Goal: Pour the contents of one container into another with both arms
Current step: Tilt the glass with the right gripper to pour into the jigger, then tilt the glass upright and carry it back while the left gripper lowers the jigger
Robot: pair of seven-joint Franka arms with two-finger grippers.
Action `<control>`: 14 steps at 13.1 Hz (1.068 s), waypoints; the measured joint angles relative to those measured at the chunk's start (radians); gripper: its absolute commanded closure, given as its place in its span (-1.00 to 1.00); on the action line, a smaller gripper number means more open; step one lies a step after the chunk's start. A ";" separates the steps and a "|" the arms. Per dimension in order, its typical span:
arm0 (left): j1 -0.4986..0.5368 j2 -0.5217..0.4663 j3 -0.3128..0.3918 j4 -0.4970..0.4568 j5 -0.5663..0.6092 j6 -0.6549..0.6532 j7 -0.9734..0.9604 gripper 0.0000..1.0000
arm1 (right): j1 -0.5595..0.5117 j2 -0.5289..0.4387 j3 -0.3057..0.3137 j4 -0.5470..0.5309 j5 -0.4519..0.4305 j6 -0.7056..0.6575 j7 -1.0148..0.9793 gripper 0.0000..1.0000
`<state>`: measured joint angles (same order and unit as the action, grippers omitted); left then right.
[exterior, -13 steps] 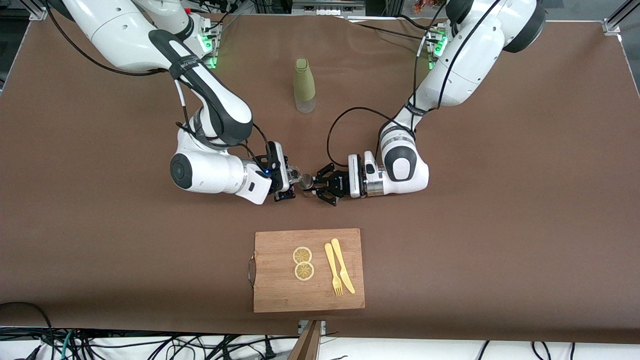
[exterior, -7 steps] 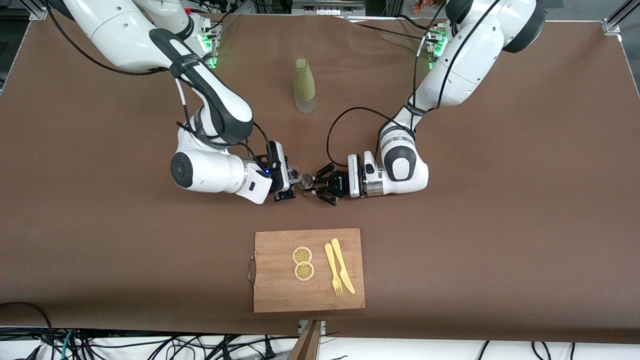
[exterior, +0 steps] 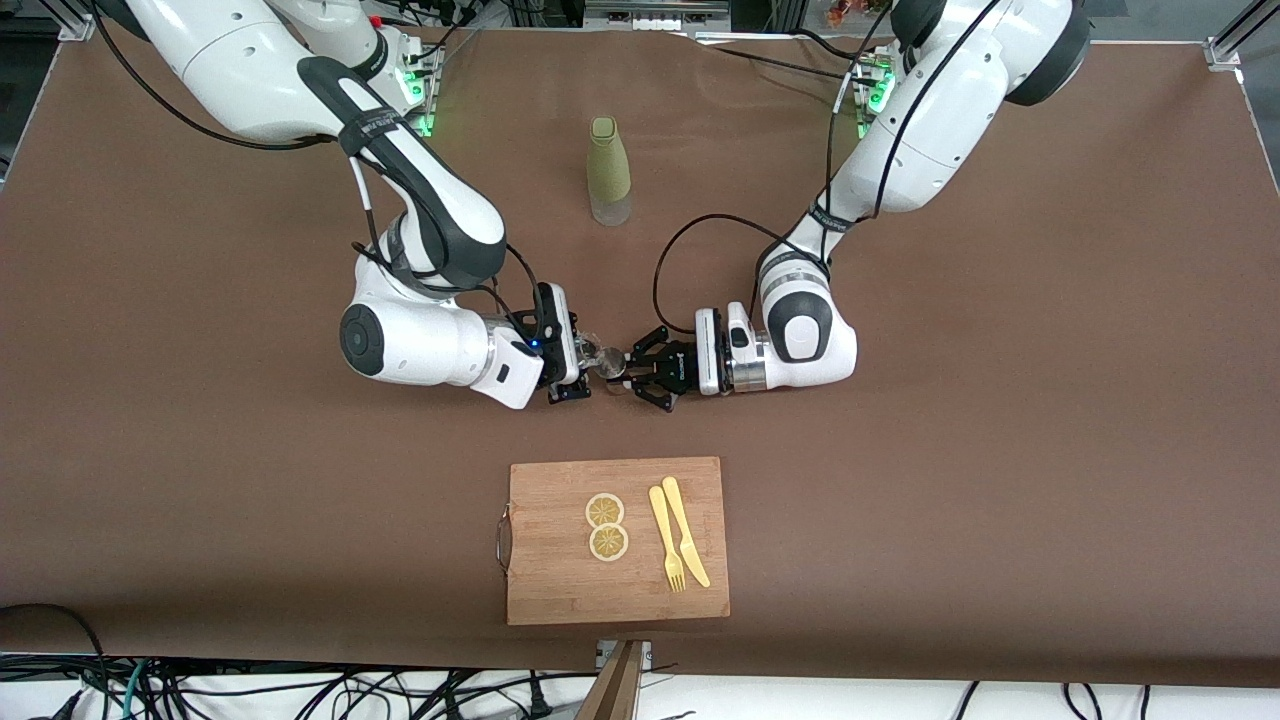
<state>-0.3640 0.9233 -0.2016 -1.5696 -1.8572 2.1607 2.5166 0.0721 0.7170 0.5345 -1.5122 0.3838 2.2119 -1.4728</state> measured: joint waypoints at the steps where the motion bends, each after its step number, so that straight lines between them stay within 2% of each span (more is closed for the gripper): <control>1: 0.000 0.000 0.000 0.000 0.000 0.000 0.000 1.00 | 0.000 0.000 0.000 0.000 0.019 0.001 0.000 1.00; 10: 0.000 0.000 0.000 0.006 0.000 0.000 0.001 1.00 | -0.011 -0.030 -0.001 0.000 0.156 -0.007 0.000 1.00; 12: 0.003 0.000 0.006 0.007 0.000 0.000 0.002 1.00 | -0.037 -0.035 -0.001 0.000 0.184 -0.058 -0.016 1.00; 14: 0.020 -0.001 0.011 0.007 0.014 -0.004 0.006 1.00 | -0.086 -0.037 -0.005 0.000 0.264 -0.137 -0.104 1.00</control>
<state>-0.3435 0.9220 -0.1905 -1.5627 -1.8434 2.1563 2.5229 -0.0134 0.6802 0.5297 -1.5124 0.6481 2.0748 -1.5771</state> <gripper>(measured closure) 0.793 0.877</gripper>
